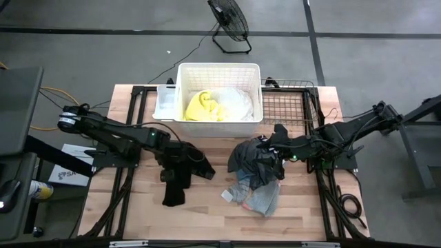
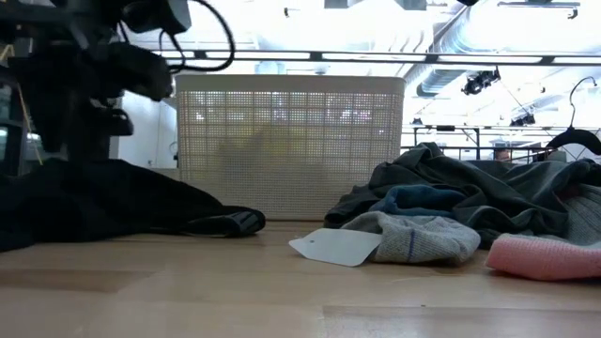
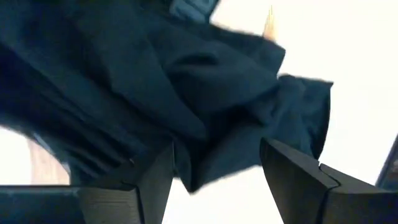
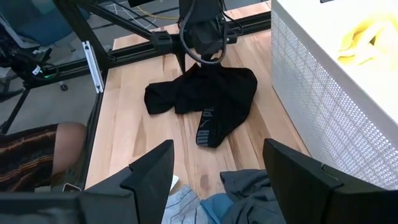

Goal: Pick & Place Cloths
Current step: Put the black shorts into the wire basket

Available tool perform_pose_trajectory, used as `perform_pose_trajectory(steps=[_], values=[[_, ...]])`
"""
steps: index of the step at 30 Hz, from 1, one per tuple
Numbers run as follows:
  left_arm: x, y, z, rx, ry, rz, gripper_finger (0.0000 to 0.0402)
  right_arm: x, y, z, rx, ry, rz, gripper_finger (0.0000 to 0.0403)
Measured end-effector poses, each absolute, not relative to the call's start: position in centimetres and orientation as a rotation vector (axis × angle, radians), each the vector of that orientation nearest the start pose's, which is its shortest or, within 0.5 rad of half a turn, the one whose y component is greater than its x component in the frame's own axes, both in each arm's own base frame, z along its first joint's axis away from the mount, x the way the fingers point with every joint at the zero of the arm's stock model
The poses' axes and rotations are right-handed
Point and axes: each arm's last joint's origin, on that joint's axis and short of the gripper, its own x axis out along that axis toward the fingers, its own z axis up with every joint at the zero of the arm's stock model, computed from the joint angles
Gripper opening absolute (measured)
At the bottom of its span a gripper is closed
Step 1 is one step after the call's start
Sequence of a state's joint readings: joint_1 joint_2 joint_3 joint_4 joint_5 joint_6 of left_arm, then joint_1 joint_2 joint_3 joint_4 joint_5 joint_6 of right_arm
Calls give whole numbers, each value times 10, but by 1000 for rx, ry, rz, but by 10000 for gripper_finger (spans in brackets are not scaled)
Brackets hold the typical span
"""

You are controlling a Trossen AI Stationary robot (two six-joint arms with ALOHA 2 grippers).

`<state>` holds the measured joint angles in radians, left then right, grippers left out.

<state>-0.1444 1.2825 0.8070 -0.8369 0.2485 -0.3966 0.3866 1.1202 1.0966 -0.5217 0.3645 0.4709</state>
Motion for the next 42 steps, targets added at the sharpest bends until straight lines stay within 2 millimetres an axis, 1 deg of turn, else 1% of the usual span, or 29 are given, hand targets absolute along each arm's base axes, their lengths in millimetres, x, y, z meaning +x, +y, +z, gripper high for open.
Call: perform_pose_trajectory(steps=[3, 7, 10, 12, 17, 20, 22, 27, 31, 34, 37, 42], values=[[199, -36, 209, -424, 1442, -21, 230, 219, 78, 346, 259, 503, -98, 238], [181, -31, 214, -425, 1516, 120, 230, 219, 78, 346, 257, 503, -100, 238], [170, -27, 216, -348, 1572, 255, 230, 219, 78, 346, 259, 503, -102, 238], [166, -25, 214, -301, 1594, 292, 230, 219, 78, 346, 259, 503, -102, 238], [167, -25, 200, -220, 1574, 209, 230, 219, 78, 346, 261, 503, -102, 238], [163, -24, 188, -177, 1587, 171, 230, 219, 78, 346, 262, 503, -102, 238], [160, -24, 184, -180, 1609, 170, 230, 219, 78, 346, 262, 503, -102, 238], [162, -24, 183, -214, 1586, 211, 230, 219, 78, 346, 260, 503, -102, 238], [171, -25, 183, -241, 1492, 206, 230, 219, 78, 346, 256, 504, -101, 238], [176, -25, 184, -242, 1430, 237, 230, 219, 78, 346, 255, 504, -101, 238], [176, -24, 184, -238, 1419, 281, 230, 219, 78, 346, 254, 504, -101, 238], [176, -23, 184, -236, 1419, 289, 230, 219, 78, 346, 254, 504, -101, 238]])
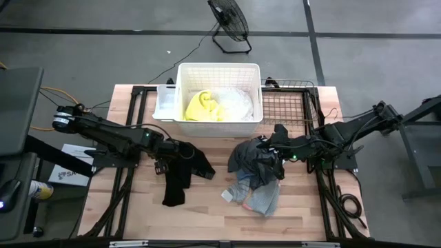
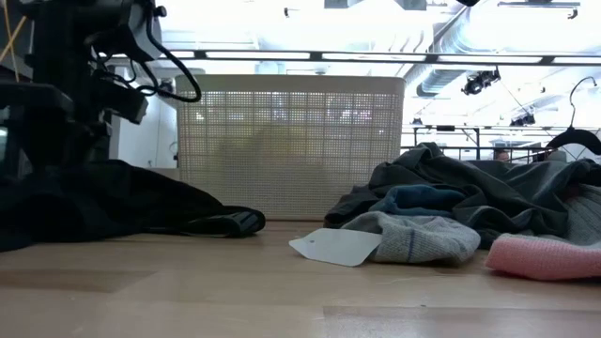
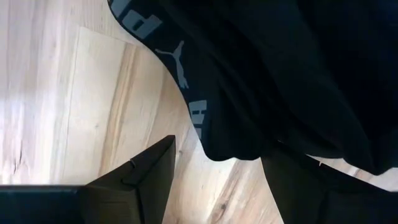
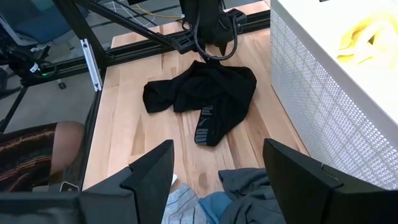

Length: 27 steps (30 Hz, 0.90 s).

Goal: Pick & Place Cloths
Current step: Put the black shorts into the wire basket

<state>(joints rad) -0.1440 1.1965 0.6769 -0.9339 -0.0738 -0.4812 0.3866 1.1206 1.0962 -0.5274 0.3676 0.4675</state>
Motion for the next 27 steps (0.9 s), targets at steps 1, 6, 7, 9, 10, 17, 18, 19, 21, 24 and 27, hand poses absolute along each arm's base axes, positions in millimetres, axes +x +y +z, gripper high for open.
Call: perform_pose_trajectory(steps=[1, 6, 7, 9, 10, 17, 18, 19, 21, 24, 27], values=[[176, -23, 184, -236, 1422, 289, 230, 219, 78, 346, 254, 504, -101, 238], [174, -23, 178, -215, 1501, 309, 230, 219, 78, 345, 254, 504, -101, 238], [174, -23, 176, -210, 1519, 313, 230, 219, 78, 346, 254, 504, -101, 238], [175, -23, 172, -204, 1543, 319, 230, 219, 78, 345, 253, 504, -101, 238], [177, -24, 171, -203, 1546, 320, 230, 219, 78, 345, 253, 504, -101, 238], [187, -25, 161, -173, 1540, 274, 230, 219, 78, 345, 253, 505, -101, 238], [189, -25, 160, -168, 1533, 265, 230, 219, 78, 345, 253, 505, -101, 238], [191, -26, 159, -164, 1523, 255, 230, 219, 78, 345, 253, 505, -101, 238], [192, -26, 159, -157, 1512, 242, 230, 219, 78, 345, 253, 506, -101, 238], [195, -26, 157, -158, 1504, 238, 230, 219, 78, 345, 252, 506, -101, 238], [194, -26, 157, -158, 1508, 237, 230, 219, 78, 345, 251, 509, -102, 238]])
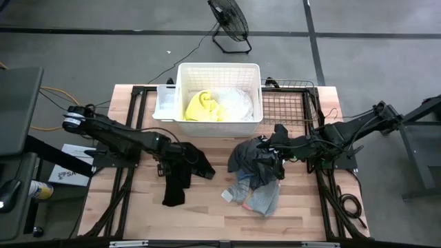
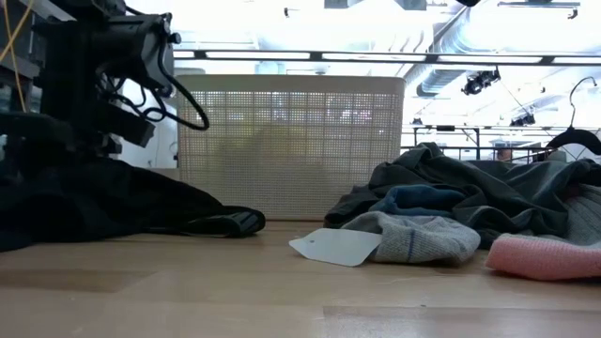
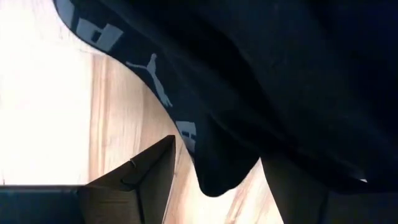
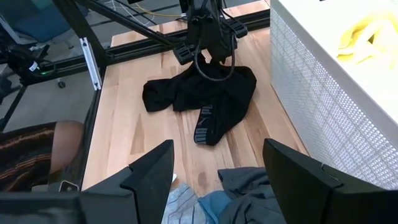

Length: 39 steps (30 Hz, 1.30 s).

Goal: Pick & Place Cloths
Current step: Put the black shorts into the wire basket

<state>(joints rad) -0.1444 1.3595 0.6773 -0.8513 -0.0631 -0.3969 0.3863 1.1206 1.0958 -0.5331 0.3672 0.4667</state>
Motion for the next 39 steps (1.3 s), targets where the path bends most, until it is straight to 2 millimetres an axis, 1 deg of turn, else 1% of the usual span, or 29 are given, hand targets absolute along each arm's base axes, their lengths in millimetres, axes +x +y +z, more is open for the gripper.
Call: perform_pose_trajectory(steps=[7, 10, 12, 14, 16, 20, 21, 22, 26, 29, 32, 35, 39], values=[[195, -27, 155, -174, 1532, 222, 228, 219, 78, 345, 250, 513, -103, 238], [194, -27, 155, -182, 1539, 222, 212, 219, 78, 345, 251, 513, -103, 238], [194, -27, 155, -187, 1542, 222, 188, 219, 78, 345, 251, 513, -103, 238], [194, -28, 155, -195, 1546, 214, 157, 219, 78, 345, 251, 513, -103, 238], [194, -28, 155, -204, 1550, 209, 119, 219, 78, 345, 251, 512, -103, 238], [193, -28, 155, -216, 1554, 198, 33, 219, 78, 345, 252, 512, -103, 238], [193, -29, 155, -222, 1557, 191, 17, 219, 78, 345, 253, 512, -103, 238], [193, -29, 155, -225, 1558, 188, 12, 219, 78, 345, 255, 512, -104, 238], [192, -30, 157, -262, 1592, 147, 9, 219, 78, 345, 257, 512, -105, 238], [191, -31, 170, -277, 1635, 143, 6, 219, 78, 345, 259, 512, -105, 238], [193, -31, 190, -274, 1644, 144, 5, 219, 78, 345, 260, 512, -105, 238], [194, -31, 217, -269, 1626, 137, 4, 219, 78, 345, 261, 511, -105, 238], [196, -32, 262, -254, 1540, 128, 3, 219, 78, 345, 262, 511, -105, 238]])
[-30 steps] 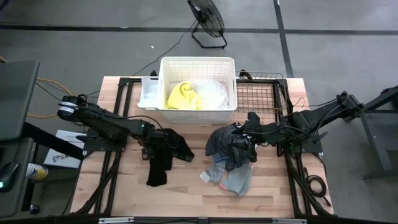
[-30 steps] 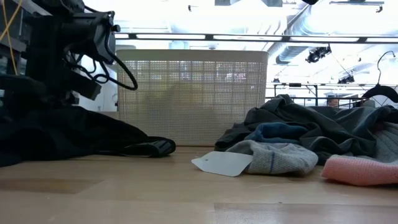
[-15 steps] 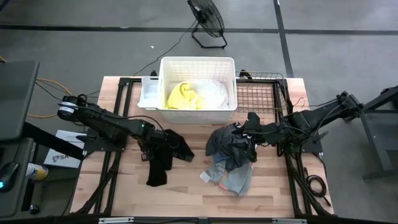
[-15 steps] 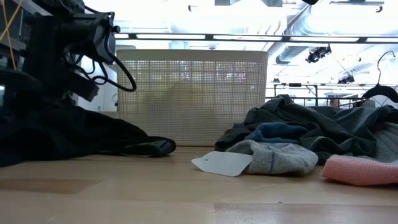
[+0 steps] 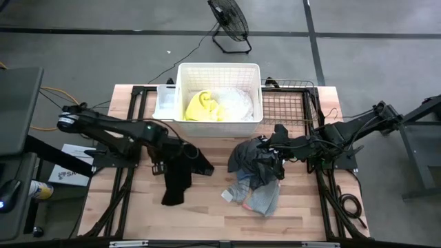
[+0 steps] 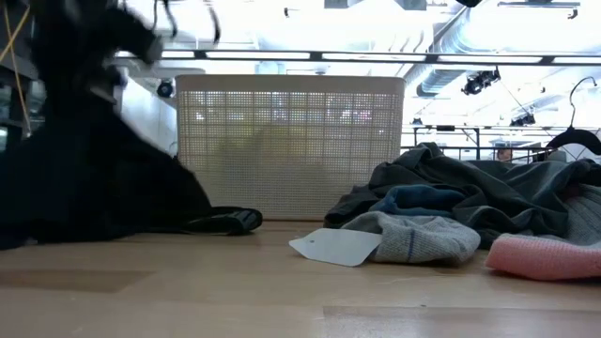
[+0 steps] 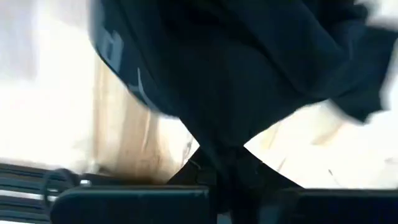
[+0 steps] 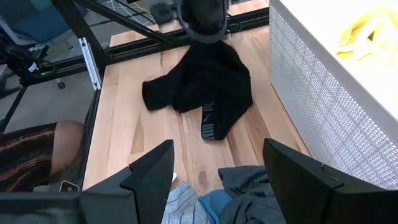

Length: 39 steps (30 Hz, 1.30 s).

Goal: Pick & Place Cloths
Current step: Put the black shorts into the wire basket

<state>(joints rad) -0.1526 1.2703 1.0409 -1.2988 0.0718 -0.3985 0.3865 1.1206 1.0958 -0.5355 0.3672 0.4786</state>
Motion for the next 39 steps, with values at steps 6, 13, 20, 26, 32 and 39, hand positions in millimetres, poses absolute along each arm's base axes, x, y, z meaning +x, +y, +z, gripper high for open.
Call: perform_pose_trajectory(steps=[6, 13, 20, 26, 32, 39], values=[[196, -45, 333, -176, 1305, 84, 2, 219, 78, 345, 261, 511, -105, 238], [192, -64, 400, -101, 996, 17, 2, 219, 78, 345, 258, 511, -105, 238], [189, -75, 450, -21, 676, -68, 1, 219, 78, 345, 258, 511, -105, 238], [191, -76, 480, 37, 447, -102, 1, 219, 78, 345, 255, 511, -104, 238], [197, -78, 497, 98, 282, -104, 1, 220, 78, 348, 224, 477, -97, 238], [204, -80, 504, 176, 199, -73, 1, 226, 89, 363, 39, 282, -133, 238]])
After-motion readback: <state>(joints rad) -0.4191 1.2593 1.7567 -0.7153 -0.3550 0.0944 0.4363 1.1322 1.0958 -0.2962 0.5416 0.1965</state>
